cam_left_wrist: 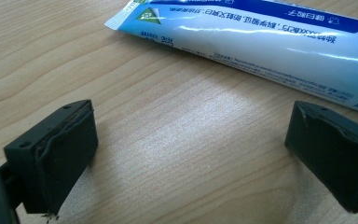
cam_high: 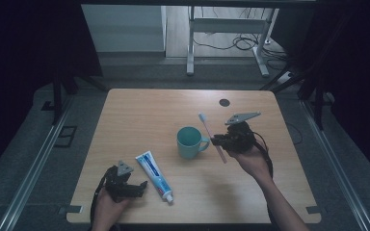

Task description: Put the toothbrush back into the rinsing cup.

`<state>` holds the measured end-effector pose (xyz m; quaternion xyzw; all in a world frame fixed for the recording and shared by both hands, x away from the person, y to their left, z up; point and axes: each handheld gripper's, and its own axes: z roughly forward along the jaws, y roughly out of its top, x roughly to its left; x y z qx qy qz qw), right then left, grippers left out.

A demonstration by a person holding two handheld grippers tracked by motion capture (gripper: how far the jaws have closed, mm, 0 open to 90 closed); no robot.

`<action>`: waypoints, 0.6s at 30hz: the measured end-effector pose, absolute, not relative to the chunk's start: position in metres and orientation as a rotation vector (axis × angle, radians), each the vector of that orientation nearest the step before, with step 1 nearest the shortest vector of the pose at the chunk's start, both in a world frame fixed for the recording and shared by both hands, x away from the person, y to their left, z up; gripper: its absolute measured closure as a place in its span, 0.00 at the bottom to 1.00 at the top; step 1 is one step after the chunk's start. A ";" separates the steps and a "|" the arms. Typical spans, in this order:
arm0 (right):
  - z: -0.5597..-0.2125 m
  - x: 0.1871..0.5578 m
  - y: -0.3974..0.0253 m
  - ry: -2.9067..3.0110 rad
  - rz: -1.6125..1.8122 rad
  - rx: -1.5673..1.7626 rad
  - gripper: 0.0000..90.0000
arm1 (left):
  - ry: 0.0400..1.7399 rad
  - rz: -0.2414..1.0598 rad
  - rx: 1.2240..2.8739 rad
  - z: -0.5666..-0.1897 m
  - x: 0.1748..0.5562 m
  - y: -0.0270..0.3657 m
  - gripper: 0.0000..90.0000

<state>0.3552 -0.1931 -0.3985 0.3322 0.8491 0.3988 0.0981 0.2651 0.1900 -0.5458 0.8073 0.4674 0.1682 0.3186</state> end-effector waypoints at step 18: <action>-0.393 0.375 -0.173 2.389 1.330 0.968 0.87 | 1.227 0.441 2.129 -0.546 0.265 0.190 0.02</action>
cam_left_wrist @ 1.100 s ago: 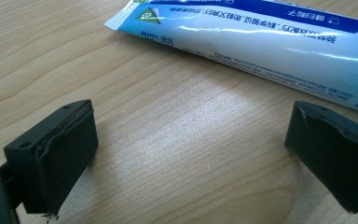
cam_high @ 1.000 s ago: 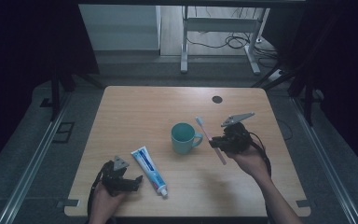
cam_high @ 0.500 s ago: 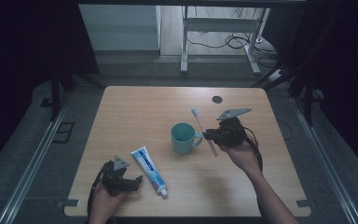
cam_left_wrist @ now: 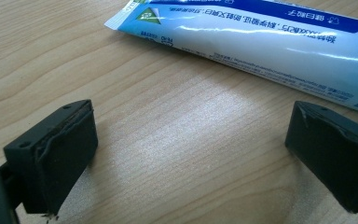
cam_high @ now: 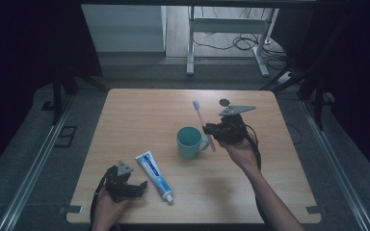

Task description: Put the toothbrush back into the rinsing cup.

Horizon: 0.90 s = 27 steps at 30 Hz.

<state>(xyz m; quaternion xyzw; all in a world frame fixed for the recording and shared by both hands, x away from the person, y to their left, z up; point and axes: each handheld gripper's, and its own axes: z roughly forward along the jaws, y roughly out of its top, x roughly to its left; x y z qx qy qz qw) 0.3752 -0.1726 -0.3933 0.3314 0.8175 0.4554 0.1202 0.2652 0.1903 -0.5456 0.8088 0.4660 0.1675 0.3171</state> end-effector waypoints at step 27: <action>-0.390 0.394 -0.141 2.239 1.503 0.940 0.87 | 1.226 0.441 2.131 -0.546 0.265 0.190 0.02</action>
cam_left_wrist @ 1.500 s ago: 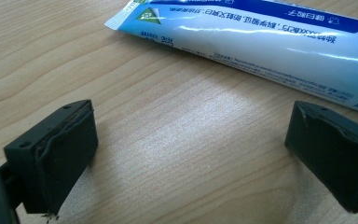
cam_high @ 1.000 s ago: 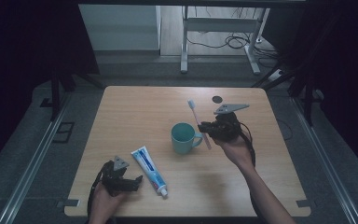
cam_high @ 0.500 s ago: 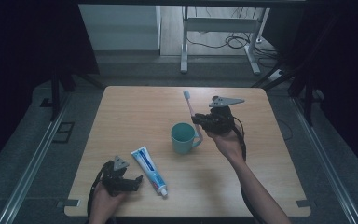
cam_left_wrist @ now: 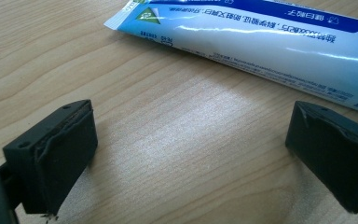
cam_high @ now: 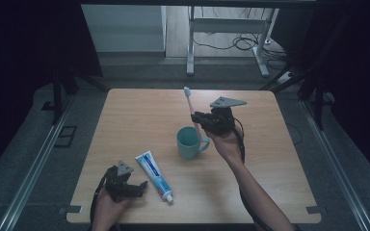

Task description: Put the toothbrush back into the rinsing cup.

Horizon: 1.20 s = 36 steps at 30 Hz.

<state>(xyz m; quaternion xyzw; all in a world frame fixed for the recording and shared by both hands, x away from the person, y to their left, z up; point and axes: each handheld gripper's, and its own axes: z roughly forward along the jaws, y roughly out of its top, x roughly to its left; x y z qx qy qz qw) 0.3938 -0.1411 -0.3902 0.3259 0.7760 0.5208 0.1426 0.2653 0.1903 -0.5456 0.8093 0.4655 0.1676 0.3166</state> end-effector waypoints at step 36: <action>-0.453 0.406 -0.118 2.268 1.460 0.984 0.87 | 1.228 0.439 2.129 -0.546 0.265 0.190 0.02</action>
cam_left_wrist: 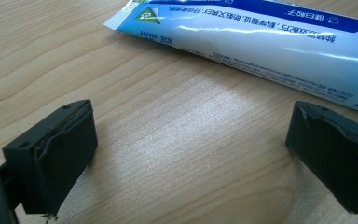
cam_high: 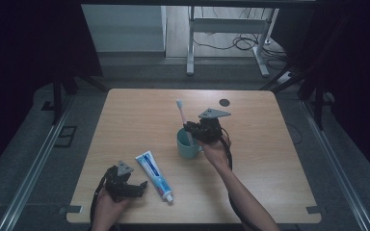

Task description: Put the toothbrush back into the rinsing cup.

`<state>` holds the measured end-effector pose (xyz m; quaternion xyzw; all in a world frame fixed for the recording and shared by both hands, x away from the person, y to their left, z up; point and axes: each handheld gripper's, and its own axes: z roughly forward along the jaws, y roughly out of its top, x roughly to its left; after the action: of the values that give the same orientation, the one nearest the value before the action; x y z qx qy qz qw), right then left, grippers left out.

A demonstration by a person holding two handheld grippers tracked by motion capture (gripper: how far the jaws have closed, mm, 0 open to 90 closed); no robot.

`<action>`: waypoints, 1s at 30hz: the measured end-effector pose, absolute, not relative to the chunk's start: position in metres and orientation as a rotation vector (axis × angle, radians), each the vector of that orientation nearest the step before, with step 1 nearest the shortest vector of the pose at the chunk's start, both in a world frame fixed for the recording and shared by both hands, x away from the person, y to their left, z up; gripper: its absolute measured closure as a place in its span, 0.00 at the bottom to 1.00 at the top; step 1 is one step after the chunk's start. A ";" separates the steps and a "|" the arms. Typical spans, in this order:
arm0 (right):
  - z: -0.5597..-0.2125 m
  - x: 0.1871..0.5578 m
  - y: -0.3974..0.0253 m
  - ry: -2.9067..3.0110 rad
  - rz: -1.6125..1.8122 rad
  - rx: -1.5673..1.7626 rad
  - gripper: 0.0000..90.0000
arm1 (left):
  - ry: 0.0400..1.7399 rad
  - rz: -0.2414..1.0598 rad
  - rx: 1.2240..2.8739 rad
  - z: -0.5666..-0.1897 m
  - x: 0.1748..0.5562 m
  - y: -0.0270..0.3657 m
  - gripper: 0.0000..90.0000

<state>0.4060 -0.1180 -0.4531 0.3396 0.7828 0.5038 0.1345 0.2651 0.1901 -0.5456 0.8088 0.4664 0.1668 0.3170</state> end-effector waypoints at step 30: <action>-0.478 0.406 -0.112 2.339 1.384 1.025 0.81 | 1.228 0.438 2.130 -0.546 0.265 0.190 0.02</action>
<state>0.4063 -0.1118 -0.4781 0.3504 0.7996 0.4732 0.1179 0.2650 0.1901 -0.5456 0.8090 0.4665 0.1665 0.3166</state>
